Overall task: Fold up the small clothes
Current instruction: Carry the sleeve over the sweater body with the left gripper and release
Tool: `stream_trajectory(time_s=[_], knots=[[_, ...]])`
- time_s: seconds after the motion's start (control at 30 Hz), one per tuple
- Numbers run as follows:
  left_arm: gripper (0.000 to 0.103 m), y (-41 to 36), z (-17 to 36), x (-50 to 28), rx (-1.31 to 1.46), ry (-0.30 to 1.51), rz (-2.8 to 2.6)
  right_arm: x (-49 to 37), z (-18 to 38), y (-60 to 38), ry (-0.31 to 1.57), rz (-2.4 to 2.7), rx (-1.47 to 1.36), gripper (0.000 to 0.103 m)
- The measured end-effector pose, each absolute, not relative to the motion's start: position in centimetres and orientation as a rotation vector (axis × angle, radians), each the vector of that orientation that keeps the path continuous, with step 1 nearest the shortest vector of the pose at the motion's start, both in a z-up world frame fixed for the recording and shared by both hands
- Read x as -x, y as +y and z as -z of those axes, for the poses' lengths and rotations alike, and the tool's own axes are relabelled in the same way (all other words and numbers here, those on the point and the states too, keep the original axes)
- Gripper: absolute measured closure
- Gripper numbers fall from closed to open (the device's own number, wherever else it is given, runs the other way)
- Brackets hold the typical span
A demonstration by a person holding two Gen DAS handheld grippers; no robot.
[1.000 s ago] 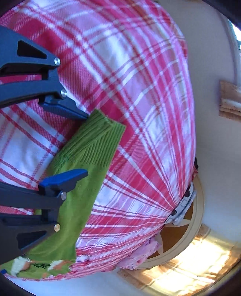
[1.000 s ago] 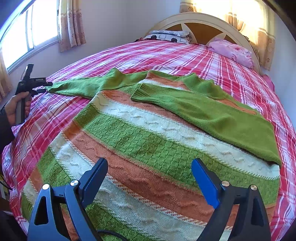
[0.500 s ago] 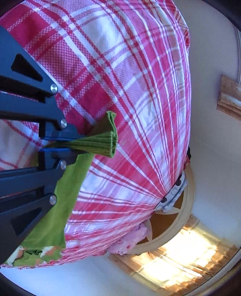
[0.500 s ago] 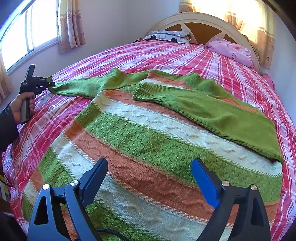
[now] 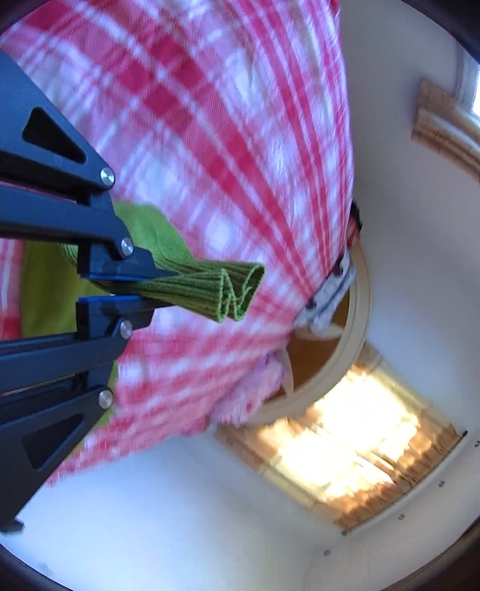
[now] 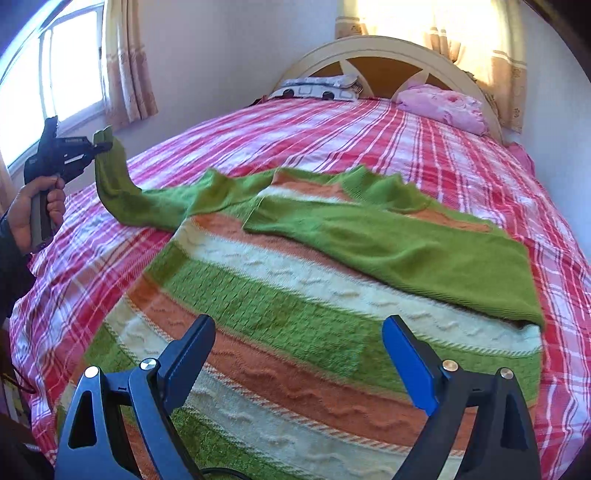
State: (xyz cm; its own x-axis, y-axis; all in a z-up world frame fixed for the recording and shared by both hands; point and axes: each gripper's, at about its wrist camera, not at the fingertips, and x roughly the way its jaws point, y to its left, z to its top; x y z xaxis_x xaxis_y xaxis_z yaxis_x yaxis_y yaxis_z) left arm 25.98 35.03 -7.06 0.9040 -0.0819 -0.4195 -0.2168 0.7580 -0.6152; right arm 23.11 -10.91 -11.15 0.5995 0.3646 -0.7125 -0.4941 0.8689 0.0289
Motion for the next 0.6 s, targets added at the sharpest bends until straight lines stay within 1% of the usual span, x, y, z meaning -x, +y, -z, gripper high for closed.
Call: stream_trajectory(time_s=[0.3, 0.6], knots=[[0.098, 28.8, 4.6, -30.0, 0.750, 0.425, 0.083, -22.2, 9.9, -13.5, 0.762, -0.483, 0.152, 0.011], [0.098, 22.3, 2.2, -32.0, 0.749, 0.414, 0.188, -22.1, 9.3, -16.1, 0.743, -0.460, 0.094, 0.011]])
